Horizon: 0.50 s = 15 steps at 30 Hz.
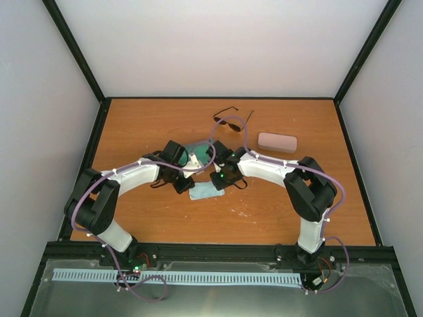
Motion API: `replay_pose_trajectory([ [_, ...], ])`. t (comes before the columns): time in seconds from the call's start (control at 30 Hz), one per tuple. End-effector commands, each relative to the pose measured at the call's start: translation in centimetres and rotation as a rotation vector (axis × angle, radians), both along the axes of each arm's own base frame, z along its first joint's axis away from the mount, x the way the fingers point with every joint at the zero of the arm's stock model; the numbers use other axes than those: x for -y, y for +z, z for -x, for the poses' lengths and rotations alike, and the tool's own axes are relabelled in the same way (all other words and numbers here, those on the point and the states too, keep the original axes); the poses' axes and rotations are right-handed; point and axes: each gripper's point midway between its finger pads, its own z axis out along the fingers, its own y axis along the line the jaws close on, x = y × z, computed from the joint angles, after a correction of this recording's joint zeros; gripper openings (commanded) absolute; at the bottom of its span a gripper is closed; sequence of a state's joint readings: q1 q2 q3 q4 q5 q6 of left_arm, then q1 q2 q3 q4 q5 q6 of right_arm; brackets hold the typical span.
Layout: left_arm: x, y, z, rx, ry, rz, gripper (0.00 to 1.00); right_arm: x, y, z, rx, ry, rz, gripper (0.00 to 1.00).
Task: Organize the sunglasses
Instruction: Pick up the glasses cleaning cloth from the center of the board, then place the glasses cleaning cloth in the sunglasses case.
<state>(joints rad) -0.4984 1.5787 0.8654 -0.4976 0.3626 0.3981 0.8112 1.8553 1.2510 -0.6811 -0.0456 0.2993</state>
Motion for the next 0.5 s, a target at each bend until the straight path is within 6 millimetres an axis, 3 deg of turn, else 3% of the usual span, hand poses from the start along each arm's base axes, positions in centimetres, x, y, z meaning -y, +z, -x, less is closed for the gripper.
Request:
replay_pose_trajectory([
  [0.0, -0.1, 2.1, -2.5, 0.07, 0.042, 0.015, 0.0, 0.1, 0.6, -2.5, 0.054, -0.024, 0.014, 0.03],
  [0.47, -2.5, 2.7, -8.1, 0.163, 0.148, -0.019, 0.01, -1.5, 2.1, -9.0, 0.121, -0.033, 0.005, 0.03],
])
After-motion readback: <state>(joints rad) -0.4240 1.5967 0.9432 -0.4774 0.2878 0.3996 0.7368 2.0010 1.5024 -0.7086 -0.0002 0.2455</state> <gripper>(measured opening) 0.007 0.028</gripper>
